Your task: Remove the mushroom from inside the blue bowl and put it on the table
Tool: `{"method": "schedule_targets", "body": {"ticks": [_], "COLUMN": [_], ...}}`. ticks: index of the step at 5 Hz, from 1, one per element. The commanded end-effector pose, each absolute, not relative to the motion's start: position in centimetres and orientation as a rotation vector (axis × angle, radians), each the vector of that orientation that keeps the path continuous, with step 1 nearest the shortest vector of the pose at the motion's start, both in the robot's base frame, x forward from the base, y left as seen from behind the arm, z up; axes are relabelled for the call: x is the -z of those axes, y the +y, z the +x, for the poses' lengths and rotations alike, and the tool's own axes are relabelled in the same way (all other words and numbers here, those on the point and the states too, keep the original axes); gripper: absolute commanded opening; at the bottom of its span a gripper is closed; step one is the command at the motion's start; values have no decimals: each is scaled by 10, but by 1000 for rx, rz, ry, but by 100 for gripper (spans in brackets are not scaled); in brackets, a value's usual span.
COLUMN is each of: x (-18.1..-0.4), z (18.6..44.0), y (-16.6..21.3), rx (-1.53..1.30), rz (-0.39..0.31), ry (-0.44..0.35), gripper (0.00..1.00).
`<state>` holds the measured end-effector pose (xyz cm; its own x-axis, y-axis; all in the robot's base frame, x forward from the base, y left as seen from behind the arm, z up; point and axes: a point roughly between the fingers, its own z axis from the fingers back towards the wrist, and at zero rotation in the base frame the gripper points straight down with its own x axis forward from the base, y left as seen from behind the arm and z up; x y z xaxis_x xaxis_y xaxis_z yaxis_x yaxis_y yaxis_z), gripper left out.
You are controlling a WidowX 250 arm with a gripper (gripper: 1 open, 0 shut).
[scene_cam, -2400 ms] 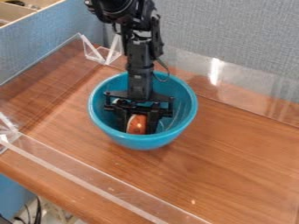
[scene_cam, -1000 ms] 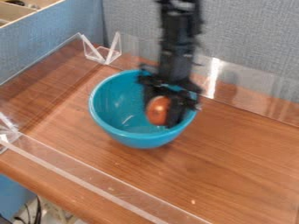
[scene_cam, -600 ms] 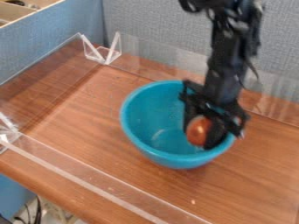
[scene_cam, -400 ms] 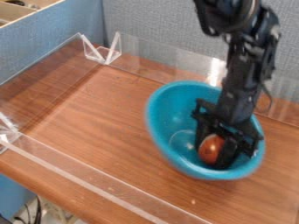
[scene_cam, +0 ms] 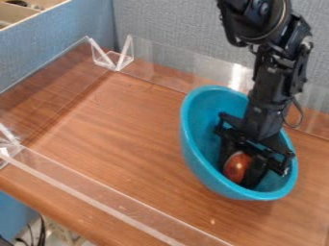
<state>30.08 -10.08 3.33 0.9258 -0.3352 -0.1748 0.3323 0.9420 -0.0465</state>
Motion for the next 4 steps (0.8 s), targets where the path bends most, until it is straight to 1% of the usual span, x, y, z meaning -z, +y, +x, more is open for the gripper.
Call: {"method": "schedule_targets", "body": {"ticks": [1,2,4], "x": [-37,-40,-32], "z": [306,306,301], "y": [-89,-79,-48], "rx": [344,368,390], "rz": [-12,-4,8], "ry": [156,159,163], "gripper": [0,0,0]}}
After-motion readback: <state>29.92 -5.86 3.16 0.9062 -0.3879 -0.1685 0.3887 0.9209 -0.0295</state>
